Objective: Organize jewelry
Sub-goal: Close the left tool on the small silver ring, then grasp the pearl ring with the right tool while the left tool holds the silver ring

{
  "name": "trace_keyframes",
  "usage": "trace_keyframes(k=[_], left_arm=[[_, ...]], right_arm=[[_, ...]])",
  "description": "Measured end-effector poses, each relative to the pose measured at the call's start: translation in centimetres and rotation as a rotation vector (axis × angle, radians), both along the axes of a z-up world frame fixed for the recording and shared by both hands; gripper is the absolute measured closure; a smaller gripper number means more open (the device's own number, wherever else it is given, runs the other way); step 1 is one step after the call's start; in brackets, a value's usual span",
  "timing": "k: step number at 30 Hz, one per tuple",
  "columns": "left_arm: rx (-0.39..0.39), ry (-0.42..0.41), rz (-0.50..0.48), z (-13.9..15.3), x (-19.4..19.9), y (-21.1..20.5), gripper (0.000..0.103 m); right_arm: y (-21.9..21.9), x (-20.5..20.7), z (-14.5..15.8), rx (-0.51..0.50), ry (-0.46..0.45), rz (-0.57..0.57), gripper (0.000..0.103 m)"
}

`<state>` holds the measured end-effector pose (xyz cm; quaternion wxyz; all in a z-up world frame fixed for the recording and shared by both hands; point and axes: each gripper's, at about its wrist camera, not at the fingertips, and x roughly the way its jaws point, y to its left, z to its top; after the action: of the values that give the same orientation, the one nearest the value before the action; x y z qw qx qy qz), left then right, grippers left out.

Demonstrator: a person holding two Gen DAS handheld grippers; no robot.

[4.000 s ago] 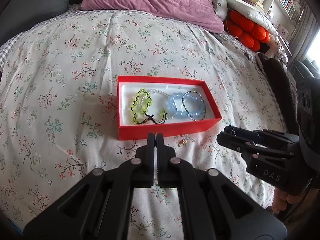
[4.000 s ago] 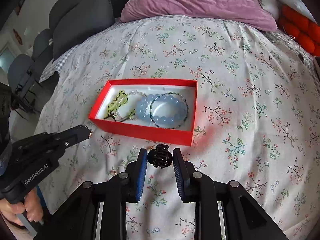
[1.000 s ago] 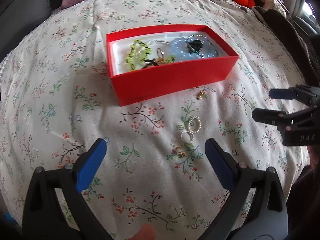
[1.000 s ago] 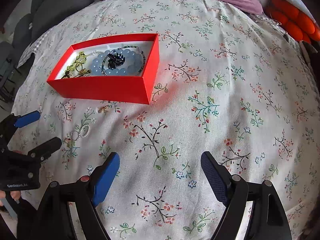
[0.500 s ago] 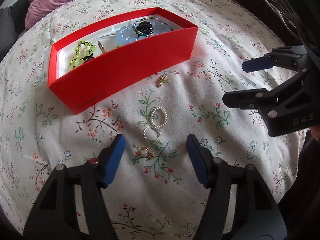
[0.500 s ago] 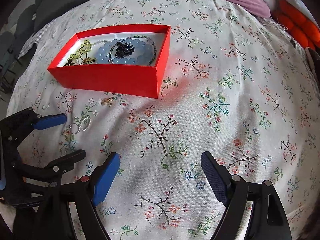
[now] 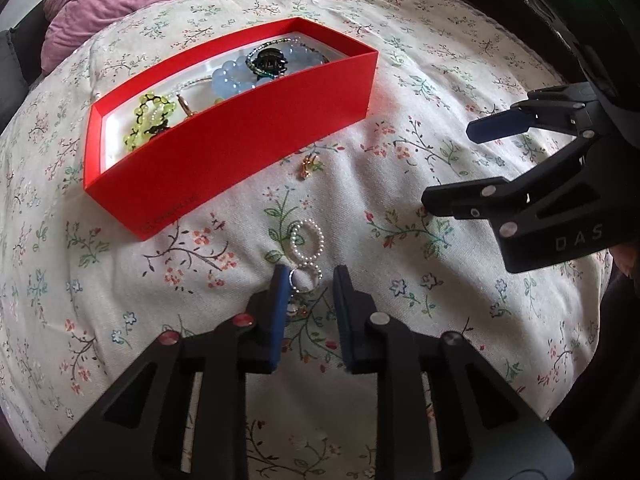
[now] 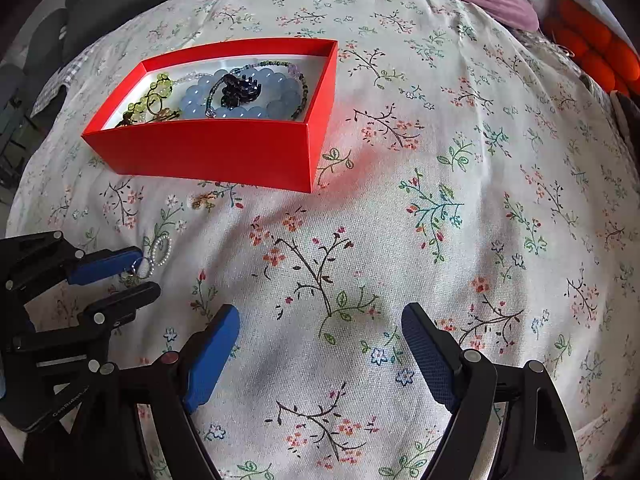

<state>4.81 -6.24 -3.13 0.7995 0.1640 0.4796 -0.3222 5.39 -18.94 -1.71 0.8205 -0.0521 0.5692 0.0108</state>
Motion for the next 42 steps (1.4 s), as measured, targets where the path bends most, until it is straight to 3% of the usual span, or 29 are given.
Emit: trace_keyframes(k=[2,14,23,29,36,42], left_arm=[[-0.002,0.004,0.006,0.1,0.1,0.3,0.086],[-0.040,-0.015,0.066,1.5,0.0,2.7,0.087],[-0.038,0.000,0.169,2.0,1.0,5.1,0.087],[-0.039,0.045,0.241,1.8,1.6,5.9,0.087],[-0.008,0.054,0.229,1.1,1.8,5.3,0.087],[-0.016,0.050,0.230,1.4,2.0,5.5,0.087]], right_arm=[[0.2,0.1,0.0,0.000,-0.001,0.005,0.019],[1.4,0.3,-0.6,0.005,-0.006,0.055,0.019],[5.1,-0.3,-1.1,-0.007,-0.057,0.184,0.019],[7.7,-0.9,-2.1,-0.077,-0.129,0.309,0.019],[9.4,-0.9,-2.4,-0.064,-0.171,0.373,0.032],[10.5,-0.6,-2.5,-0.055,-0.178,0.423,0.052]])
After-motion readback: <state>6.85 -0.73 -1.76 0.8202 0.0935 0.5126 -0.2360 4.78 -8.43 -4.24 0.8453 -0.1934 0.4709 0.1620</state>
